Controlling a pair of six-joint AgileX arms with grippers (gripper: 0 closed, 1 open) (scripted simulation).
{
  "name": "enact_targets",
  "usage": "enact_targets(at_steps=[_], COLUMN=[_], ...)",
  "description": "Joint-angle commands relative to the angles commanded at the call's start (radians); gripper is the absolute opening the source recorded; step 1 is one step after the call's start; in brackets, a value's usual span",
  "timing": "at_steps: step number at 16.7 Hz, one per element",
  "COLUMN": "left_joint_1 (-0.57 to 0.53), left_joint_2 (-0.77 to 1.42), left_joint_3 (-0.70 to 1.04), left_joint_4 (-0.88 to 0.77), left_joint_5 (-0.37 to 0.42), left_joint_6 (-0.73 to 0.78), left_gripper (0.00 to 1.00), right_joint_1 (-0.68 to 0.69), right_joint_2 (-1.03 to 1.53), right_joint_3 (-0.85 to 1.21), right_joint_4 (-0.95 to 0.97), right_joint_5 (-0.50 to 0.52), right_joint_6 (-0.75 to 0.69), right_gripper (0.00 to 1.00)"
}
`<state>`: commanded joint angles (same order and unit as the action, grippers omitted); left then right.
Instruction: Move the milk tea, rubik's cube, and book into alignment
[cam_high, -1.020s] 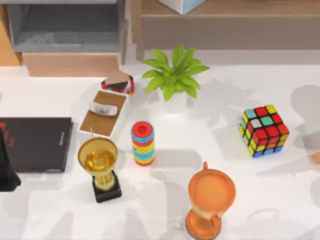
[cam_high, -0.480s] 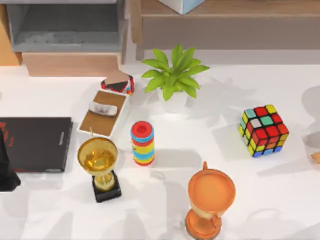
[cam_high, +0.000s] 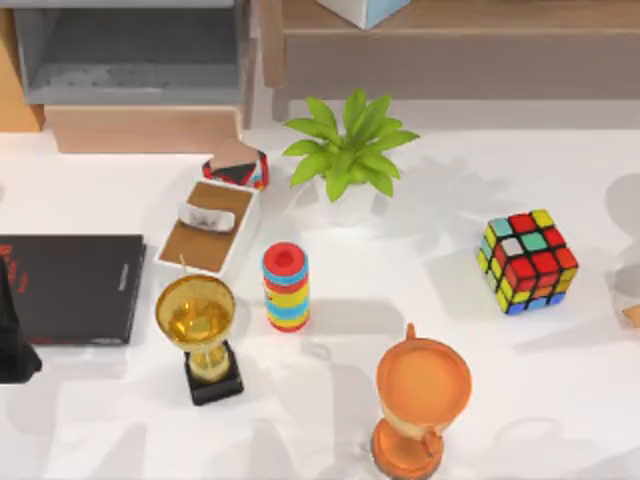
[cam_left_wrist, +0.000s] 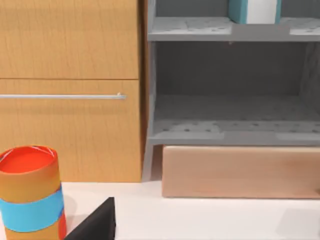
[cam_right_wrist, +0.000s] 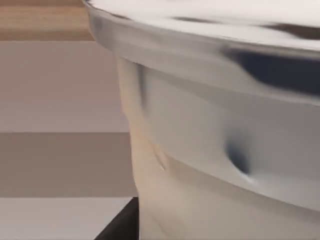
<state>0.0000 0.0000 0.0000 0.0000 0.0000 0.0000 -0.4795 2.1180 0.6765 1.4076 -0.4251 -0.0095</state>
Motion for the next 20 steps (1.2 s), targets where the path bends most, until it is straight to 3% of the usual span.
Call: enact_targets(at_steps=[9, 20], left_joint_1=[0.000, 0.000], left_joint_2=[0.000, 0.000], left_joint_3=[0.000, 0.000], left_joint_4=[0.000, 0.000], left_joint_5=[0.000, 0.000], left_joint_6=[0.000, 0.000], left_gripper=[1.00, 1.00], right_joint_1=[0.000, -0.011], right_joint_2=[0.000, -0.011], right_joint_3=[0.000, -0.009], right_joint_4=[0.000, 0.007], right_joint_5=[0.000, -0.003], right_joint_6=[0.000, -0.002], right_gripper=[0.98, 1.00])
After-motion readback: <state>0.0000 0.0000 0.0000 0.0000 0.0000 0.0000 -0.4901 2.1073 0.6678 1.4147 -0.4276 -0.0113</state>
